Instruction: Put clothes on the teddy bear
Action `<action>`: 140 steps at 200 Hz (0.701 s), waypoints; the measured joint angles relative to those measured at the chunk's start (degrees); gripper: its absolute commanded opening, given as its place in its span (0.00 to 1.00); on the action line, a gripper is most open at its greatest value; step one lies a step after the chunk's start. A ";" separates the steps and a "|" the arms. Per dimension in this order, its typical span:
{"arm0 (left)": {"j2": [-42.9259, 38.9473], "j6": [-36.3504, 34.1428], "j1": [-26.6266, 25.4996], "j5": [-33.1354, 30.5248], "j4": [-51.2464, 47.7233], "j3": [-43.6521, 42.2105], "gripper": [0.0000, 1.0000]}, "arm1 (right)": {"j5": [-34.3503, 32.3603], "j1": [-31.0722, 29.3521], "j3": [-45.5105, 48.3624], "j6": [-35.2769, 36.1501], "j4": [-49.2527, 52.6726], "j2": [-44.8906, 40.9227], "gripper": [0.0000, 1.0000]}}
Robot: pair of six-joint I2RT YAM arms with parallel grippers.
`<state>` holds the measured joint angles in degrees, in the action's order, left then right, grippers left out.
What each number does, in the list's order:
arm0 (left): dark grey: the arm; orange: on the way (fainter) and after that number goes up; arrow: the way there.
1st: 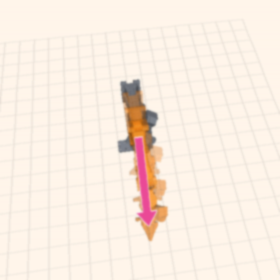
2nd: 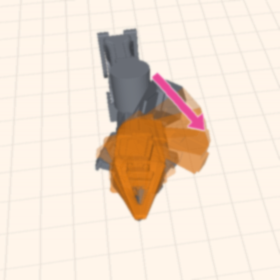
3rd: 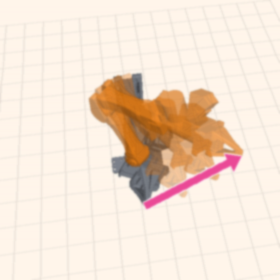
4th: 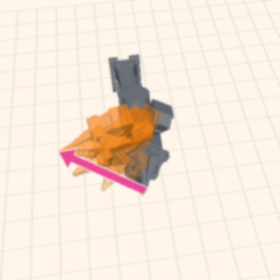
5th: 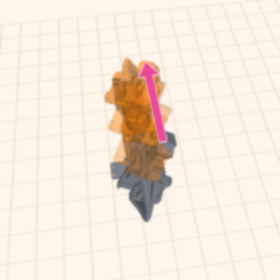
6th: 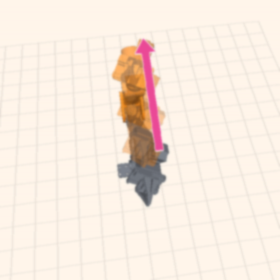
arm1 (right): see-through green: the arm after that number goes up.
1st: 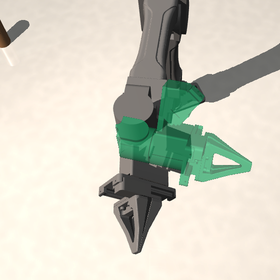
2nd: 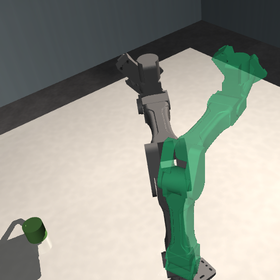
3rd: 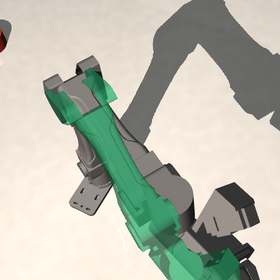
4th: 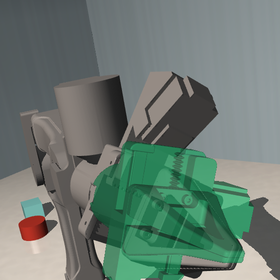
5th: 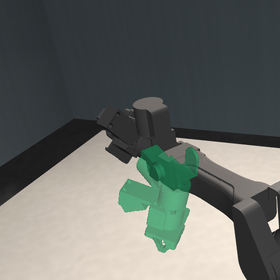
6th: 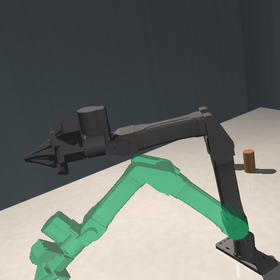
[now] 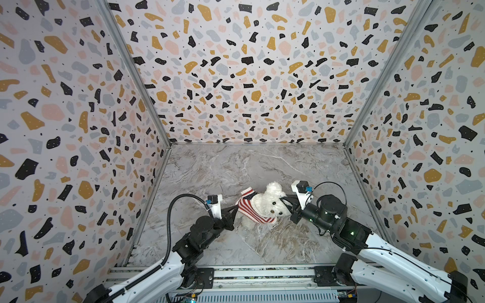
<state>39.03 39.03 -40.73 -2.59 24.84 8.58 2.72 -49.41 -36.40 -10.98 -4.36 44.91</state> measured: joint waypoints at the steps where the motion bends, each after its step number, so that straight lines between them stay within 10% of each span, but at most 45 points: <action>1: -0.02 -0.07 0.02 0.00 -0.07 0.04 0.00 | 0.09 0.02 -0.13 -0.11 0.09 0.09 0.00; 90: -1.49 -2.45 0.17 -2.34 -2.27 3.19 0.64 | -1.07 1.25 -6.32 -8.48 6.64 5.77 0.00; 140: 1.40 0.15 -0.83 0.37 3.91 -1.79 0.58 | -1.99 6.80 -6.84 -13.38 9.16 7.76 0.00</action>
<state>40.42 39.18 -41.56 -2.22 28.75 6.79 0.73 -42.61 -43.24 -24.36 4.80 52.66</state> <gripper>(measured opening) 0.598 0.068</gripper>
